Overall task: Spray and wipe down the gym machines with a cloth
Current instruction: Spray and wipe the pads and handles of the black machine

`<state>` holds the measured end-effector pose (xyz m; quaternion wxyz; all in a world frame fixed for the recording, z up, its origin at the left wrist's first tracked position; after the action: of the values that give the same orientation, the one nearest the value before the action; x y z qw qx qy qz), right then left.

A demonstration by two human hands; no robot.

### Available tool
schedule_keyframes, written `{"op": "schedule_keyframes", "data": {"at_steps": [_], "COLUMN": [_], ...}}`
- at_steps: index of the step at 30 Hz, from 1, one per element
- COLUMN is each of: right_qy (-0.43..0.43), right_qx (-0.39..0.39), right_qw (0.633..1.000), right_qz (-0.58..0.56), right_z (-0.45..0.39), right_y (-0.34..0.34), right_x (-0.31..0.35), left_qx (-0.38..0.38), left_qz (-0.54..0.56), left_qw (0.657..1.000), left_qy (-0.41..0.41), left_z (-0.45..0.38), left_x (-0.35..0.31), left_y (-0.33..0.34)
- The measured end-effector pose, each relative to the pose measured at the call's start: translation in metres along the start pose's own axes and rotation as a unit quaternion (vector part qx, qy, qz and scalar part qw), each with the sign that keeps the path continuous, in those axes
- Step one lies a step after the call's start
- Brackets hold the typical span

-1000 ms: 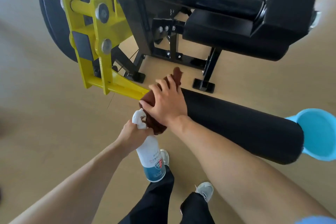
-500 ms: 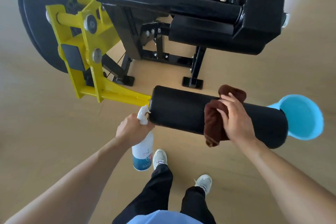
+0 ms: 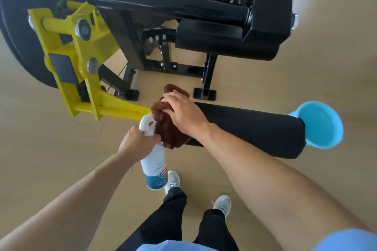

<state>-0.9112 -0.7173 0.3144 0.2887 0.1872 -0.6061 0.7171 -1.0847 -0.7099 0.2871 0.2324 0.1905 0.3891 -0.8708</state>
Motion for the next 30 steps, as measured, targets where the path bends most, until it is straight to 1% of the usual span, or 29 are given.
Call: {"op": "schedule_keyframes", "data": {"at_steps": [3,6,8,10,11,13,14,16,18,19,21,24,26,28,30], "right_qy": [0.033,0.117,0.184,0.251,0.273,0.311,0.333,0.399,0.476,0.501,0.520,0.522,0.516,0.523,0.525], "right_qx": [-0.033,-0.096,-0.144,-0.186,-0.198,-0.215,-0.222,-0.248,-0.267,-0.267,-0.266,-0.298,-0.327,-0.364,-0.377], "right_qw": [0.999,0.988,0.972,0.949,0.940,0.925,0.916,0.882,0.827,0.803,0.771,0.728,0.714,0.699,0.682], "right_qz": [-0.002,0.023,0.039,0.051,0.053,0.048,0.037,-0.029,-0.135,-0.180,-0.254,-0.329,-0.341,-0.325,-0.342], "right_z": [0.050,0.117,0.164,0.202,0.213,0.231,0.238,0.257,0.287,0.303,0.336,0.384,0.411,0.437,0.458], "right_y": [-0.030,-0.079,-0.109,-0.131,-0.137,-0.145,-0.148,-0.149,-0.144,-0.141,-0.136,-0.137,-0.143,-0.155,-0.165], "right_x": [-0.051,-0.124,-0.175,-0.217,-0.231,-0.253,-0.262,-0.283,-0.299,-0.301,-0.300,-0.296,-0.295,-0.299,-0.310], "left_qx": [0.000,-0.010,-0.025,-0.055,-0.074,-0.101,-0.100,-0.068,-0.024,-0.004,0.041,0.107,0.135,0.167,0.195], "left_qz": [-0.031,-0.058,-0.056,-0.072,-0.084,-0.101,-0.098,-0.104,-0.084,-0.065,-0.044,-0.069,-0.125,-0.208,-0.265], "left_qw": [1.000,0.998,0.998,0.996,0.994,0.988,0.986,0.983,0.983,0.983,0.977,0.961,0.941,0.904,0.868], "left_qy": [-0.006,-0.010,-0.026,-0.022,-0.009,0.052,0.088,0.136,0.161,0.173,0.202,0.246,0.285,0.334,0.373], "left_z": [-0.001,0.005,0.013,0.026,0.036,0.060,0.073,0.090,0.101,0.108,0.128,0.158,0.179,0.202,0.229], "left_x": [0.004,0.001,-0.004,-0.010,-0.015,-0.031,-0.042,-0.061,-0.083,-0.097,-0.129,-0.170,-0.199,-0.227,-0.255], "left_y": [0.002,0.008,0.009,0.008,0.009,0.016,0.023,0.040,0.057,0.066,0.088,0.138,0.177,0.221,0.265]}}
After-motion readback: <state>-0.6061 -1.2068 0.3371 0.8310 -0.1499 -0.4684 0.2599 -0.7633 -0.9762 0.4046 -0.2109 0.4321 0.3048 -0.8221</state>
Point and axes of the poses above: each hand's wrist, its own z-axis away from the middle knuckle, its own y-axis out of the palm, x = y × z, the point moved 9 cm from there along -z, towards the middle knuckle, and after that the axes turned 1 degree about z, right-handed, at the moved point
